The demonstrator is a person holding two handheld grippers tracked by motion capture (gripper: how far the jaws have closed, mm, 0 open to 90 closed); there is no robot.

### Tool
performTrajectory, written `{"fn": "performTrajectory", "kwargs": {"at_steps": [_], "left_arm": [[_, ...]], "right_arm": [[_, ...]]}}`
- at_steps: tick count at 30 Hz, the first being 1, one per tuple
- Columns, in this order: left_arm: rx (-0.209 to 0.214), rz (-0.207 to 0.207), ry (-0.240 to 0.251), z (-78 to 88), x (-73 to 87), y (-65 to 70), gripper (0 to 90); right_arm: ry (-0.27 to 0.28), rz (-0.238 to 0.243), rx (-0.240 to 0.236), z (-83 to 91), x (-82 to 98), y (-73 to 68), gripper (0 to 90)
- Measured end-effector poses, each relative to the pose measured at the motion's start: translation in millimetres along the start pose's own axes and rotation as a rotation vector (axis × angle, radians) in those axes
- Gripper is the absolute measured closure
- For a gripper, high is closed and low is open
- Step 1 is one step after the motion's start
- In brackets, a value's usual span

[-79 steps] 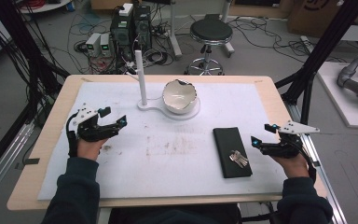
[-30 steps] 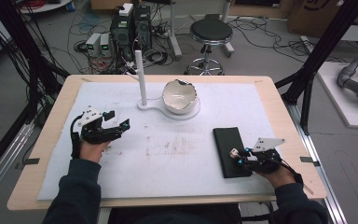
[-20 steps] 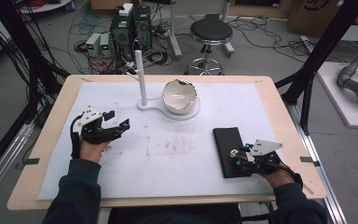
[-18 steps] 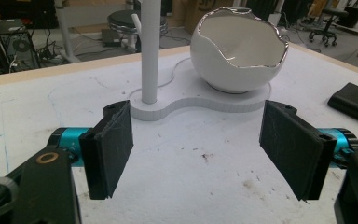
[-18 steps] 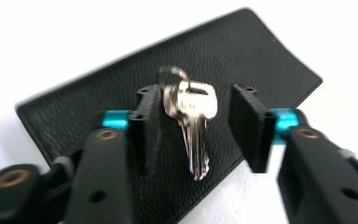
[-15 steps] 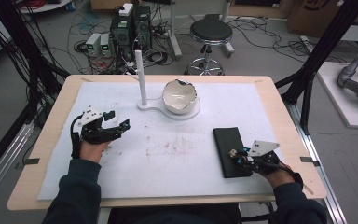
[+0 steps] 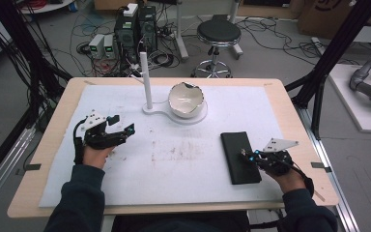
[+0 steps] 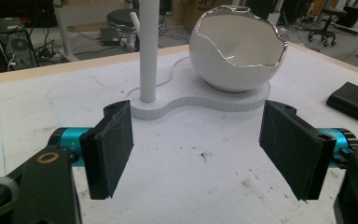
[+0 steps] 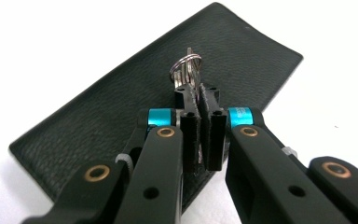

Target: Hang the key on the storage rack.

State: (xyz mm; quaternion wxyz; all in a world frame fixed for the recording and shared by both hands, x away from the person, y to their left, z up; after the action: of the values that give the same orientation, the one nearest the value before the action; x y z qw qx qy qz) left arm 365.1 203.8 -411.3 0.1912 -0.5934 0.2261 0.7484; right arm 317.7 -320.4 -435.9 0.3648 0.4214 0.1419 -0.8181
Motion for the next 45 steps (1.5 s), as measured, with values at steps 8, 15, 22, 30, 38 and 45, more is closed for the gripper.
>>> {"fn": "performTrajectory", "kwargs": {"at_steps": [8, 15, 22, 30, 38, 45], "left_arm": [[0.003, -0.001, 0.0, 0.0, 0.5, 0.5, 25.9], [0.003, 0.0, -0.003, -0.2, 0.8, 0.3, 25.9], [0.005, 0.002, -0.003, -0.6, 1.0, 0.8, 25.9], [0.006, -0.004, -0.008, -0.9, 1.4, 1.3, 25.9], [0.002, 0.001, -0.012, -1.3, 2.5, 1.6, 26.0], [0.003, 0.002, -0.007, -0.8, 2.3, 1.6, 26.2]], "right_arm": [[-0.026, -0.042, -0.029, -6.4, 5.3, 5.9, 83.2], [-0.014, -0.003, 0.04, -2.5, 0.1, 5.9, 88.4], [-0.023, -0.018, 0.035, -4.5, 1.6, 8.0, 88.3], [-0.046, -0.064, 0.042, -9.3, 2.1, 14.6, 87.7], [0.02, 0.019, 0.053, -0.2, -10.7, 6.7, 89.0], [0.132, 0.095, 0.008, -3.9, -54.8, 2.0, 89.0]]}}
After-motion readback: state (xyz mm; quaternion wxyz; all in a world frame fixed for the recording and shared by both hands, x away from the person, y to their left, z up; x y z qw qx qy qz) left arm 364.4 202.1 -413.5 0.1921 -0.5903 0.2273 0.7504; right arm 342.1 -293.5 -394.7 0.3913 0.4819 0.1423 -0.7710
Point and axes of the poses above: each handheld gripper's, and its own axes: z roughly backward along the jaws, x roughly out of its underside, y roughly to its right, the point moved 2 cm from there along -z, roughly forward along the jaws, and after that the axes turned 6 degrees about y, right-handed, at the moved point
